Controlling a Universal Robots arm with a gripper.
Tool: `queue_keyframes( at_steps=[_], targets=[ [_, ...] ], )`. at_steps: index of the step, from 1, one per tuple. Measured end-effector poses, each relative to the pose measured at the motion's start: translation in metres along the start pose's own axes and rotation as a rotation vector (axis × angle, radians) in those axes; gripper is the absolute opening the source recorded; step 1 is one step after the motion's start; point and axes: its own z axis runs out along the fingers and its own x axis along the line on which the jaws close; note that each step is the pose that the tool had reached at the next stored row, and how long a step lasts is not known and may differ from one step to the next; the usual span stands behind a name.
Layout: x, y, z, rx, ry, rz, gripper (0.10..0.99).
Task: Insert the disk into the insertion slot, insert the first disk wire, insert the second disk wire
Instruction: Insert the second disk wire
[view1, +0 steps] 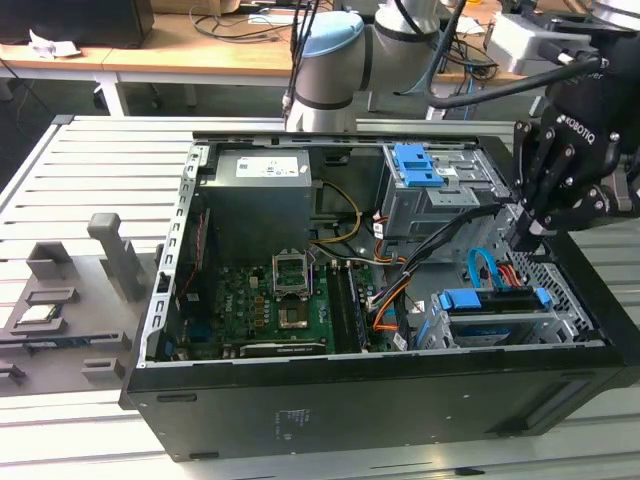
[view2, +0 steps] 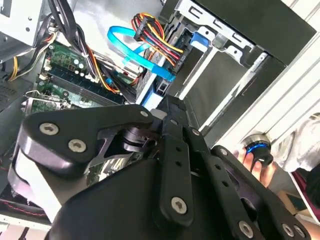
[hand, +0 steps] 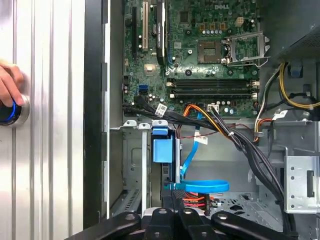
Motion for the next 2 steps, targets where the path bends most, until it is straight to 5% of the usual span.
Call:
queue_keyframes(
  at_steps=[2],
  targets=[
    [0.0, 0.0, -0.0004, 0.0, 0.0003, 0.0, 0.106]
  ],
)
